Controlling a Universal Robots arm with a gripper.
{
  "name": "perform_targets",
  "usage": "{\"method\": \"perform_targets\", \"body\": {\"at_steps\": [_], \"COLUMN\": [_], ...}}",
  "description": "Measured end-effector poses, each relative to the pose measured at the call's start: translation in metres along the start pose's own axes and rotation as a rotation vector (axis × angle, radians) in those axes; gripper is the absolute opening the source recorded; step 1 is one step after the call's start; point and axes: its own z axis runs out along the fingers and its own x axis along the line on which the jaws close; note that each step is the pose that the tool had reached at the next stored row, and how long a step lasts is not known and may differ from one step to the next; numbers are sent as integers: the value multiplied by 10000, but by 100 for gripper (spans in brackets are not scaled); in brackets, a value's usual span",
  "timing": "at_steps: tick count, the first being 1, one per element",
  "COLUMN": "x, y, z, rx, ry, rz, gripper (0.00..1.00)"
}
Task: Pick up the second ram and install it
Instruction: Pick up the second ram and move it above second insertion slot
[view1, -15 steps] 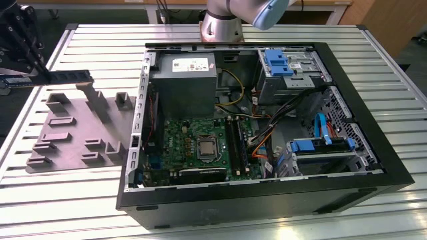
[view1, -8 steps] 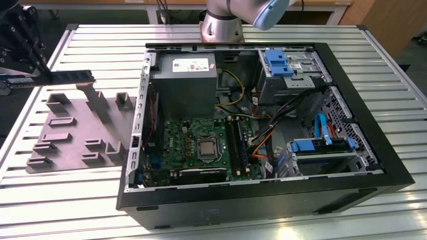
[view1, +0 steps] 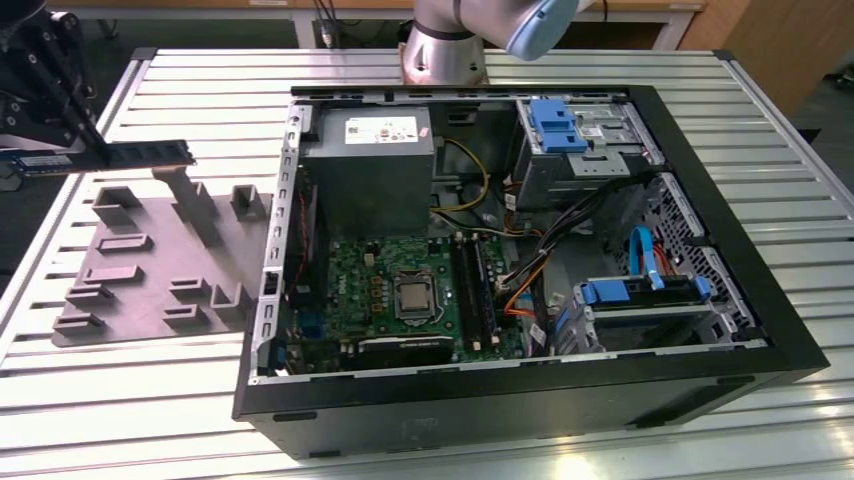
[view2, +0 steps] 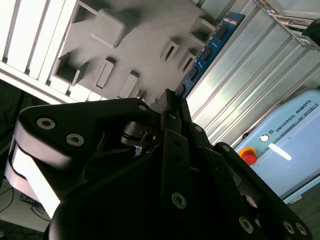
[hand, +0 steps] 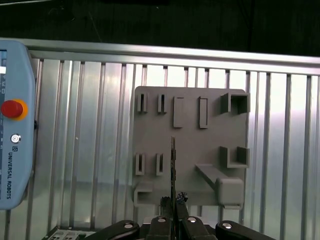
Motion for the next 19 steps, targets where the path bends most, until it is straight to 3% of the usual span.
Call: {"method": "perform_targets", "body": {"at_steps": [19], "x": [4], "y": [-79], "z": [-2], "rx": [-1], "ry": [1], "rz": [-1], "gripper": [14]}}
